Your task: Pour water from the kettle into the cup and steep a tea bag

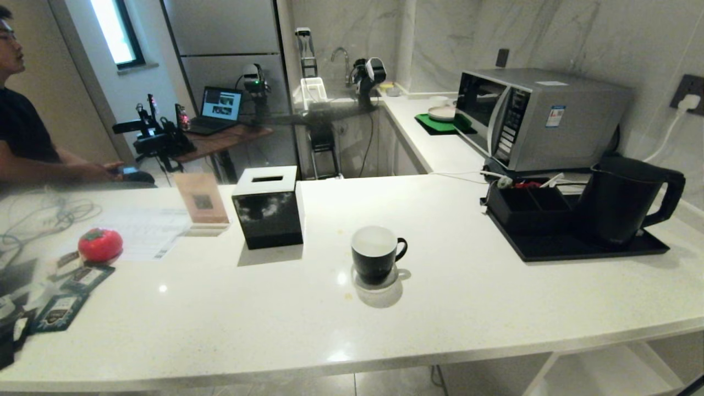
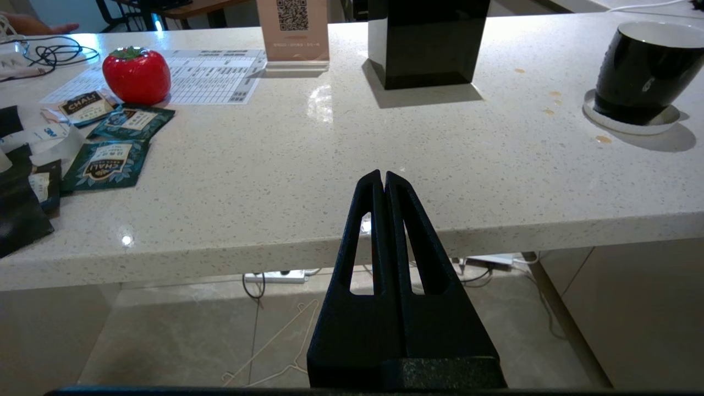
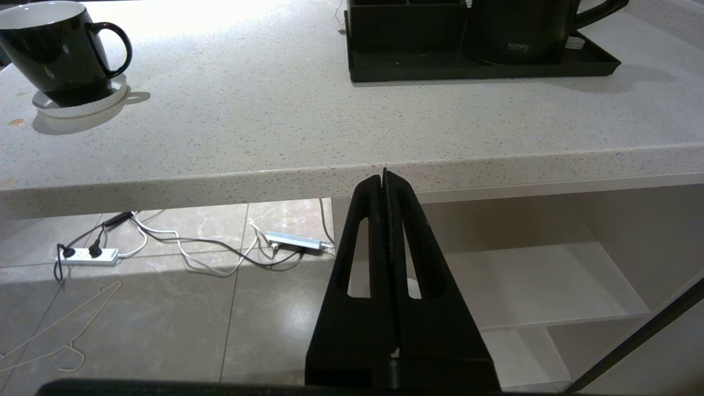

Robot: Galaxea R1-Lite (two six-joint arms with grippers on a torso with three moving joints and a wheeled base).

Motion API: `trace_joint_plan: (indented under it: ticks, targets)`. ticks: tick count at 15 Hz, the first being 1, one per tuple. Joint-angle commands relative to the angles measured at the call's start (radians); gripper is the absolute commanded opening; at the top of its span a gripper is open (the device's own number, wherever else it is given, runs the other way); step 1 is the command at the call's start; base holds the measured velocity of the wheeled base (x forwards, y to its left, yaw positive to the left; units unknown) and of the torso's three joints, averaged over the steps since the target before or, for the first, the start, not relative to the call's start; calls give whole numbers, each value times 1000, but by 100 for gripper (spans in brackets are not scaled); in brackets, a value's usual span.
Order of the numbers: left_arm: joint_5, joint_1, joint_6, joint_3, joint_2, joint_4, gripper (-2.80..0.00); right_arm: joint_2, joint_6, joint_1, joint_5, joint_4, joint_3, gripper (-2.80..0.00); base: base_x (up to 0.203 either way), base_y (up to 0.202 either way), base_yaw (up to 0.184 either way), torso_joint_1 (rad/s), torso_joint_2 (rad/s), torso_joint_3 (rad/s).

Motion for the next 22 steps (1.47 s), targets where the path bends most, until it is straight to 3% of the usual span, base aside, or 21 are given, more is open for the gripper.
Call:
trace_joint_plan:
  ticks: [1,22]
  targets:
    - [0,0,-1,0,2,0,-280,2,0,0,0,1,0,-280,0,0,0,0,0,0]
    - [0,0,-22,0,2,0,-280,2,0,0,0,-1,0,-280,0,0,0,0,0,0]
